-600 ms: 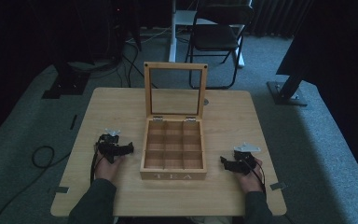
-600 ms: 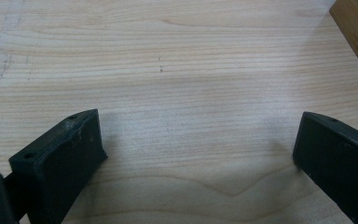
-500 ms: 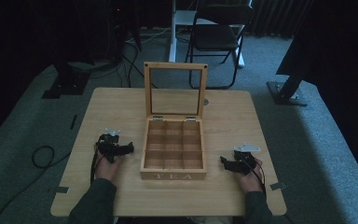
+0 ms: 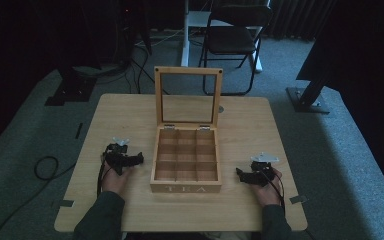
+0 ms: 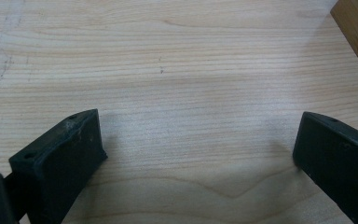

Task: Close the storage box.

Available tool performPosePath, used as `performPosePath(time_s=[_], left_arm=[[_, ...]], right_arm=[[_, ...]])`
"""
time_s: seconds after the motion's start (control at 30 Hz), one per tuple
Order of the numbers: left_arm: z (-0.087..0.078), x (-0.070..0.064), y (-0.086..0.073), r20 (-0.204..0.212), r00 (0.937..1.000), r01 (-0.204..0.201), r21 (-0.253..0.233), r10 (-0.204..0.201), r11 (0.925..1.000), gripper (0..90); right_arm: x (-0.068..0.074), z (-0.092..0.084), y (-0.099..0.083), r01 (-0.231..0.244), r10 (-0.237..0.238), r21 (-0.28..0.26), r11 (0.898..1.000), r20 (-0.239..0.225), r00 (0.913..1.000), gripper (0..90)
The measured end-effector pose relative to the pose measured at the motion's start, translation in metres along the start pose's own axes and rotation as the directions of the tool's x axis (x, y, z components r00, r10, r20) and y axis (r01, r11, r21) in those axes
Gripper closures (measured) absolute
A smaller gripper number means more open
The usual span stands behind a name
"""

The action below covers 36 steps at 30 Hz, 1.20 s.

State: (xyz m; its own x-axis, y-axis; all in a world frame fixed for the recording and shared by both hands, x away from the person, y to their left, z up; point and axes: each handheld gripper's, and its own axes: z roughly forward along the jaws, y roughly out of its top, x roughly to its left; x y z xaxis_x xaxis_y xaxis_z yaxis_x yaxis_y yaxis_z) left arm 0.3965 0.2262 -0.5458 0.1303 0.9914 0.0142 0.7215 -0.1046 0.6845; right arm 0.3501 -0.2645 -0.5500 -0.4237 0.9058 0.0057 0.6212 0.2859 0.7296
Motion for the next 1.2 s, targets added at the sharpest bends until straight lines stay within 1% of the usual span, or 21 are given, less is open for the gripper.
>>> performPosePath(time_s=[0.1,0.2,0.27,0.33,0.5,0.57,0.6,0.77,0.8,0.83,0.97,1.03,1.2], left_arm=[[0.000,0.000,0.000,0.000,1.0000,0.000,0.000,0.000,1.0000,1.6],[0.000,0.000,0.000,0.000,1.0000,0.000,0.000,0.000,1.0000,1.6],[0.000,0.000,0.000,0.000,1.0000,0.000,0.000,0.000,1.0000,1.6],[0.000,0.000,0.000,0.000,1.0000,0.000,0.000,0.000,1.0000,1.6],[0.000,0.000,0.000,0.000,1.0000,0.000,0.000,0.000,1.0000,1.6],[0.000,0.000,0.000,0.000,1.0000,0.000,0.000,0.000,1.0000,1.6],[0.000,0.000,0.000,0.000,1.0000,0.001,0.000,-0.001,1.0000,1.6],[0.000,0.000,0.000,0.000,1.0000,0.000,0.000,0.000,1.0000,1.6],[0.000,0.000,0.000,0.000,1.0000,0.000,0.000,0.000,1.0000,1.6],[0.000,0.000,0.000,0.000,1.0000,0.000,0.000,0.000,1.0000,1.6],[0.000,0.000,0.000,0.000,1.0000,0.001,0.000,-0.001,1.0000,1.6],[0.000,0.000,0.000,0.000,1.0000,-0.002,0.002,0.002,1.0000,1.6],[0.000,0.000,0.000,0.000,1.0000,-0.002,0.001,0.002,1.0000,1.6]], right_arm=[[0.001,0.000,0.000,-0.005,0.005,0.000,1.000,0.003,1.0000,18.6],[0.004,-0.003,0.003,-0.006,0.006,0.014,1.000,0.002,1.0000,34.4],[0.005,-0.004,0.006,-0.006,0.006,0.010,1.000,0.016,0.9998,38.0],[0.007,-0.006,0.010,-0.009,0.009,0.000,1.000,0.015,0.9998,40.2],[0.011,-0.012,0.023,0.000,0.001,-0.034,0.999,0.017,0.9998,41.6],[0.011,-0.015,0.027,-0.005,0.005,-0.056,0.998,0.002,1.0000,41.8],[0.012,-0.018,0.032,-0.013,0.012,-0.074,0.997,-0.014,0.9998,41.7],[0.013,-0.022,0.047,-0.006,0.004,-0.092,0.996,-0.016,0.9999,39.6],[0.013,-0.022,0.047,-0.006,0.004,-0.092,0.996,-0.016,0.9999,39.6],[0.014,-0.023,0.055,-0.003,0.001,-0.095,0.995,-0.017,0.9999,39.1],[0.018,-0.023,0.068,0.014,-0.017,-0.102,0.995,-0.022,0.9996,38.8],[0.020,-0.024,0.075,0.018,-0.021,-0.114,0.993,-0.025,0.9995,38.8],[0.026,-0.026,0.093,0.002,-0.011,-0.151,0.989,-0.058,0.9982,38.8]])
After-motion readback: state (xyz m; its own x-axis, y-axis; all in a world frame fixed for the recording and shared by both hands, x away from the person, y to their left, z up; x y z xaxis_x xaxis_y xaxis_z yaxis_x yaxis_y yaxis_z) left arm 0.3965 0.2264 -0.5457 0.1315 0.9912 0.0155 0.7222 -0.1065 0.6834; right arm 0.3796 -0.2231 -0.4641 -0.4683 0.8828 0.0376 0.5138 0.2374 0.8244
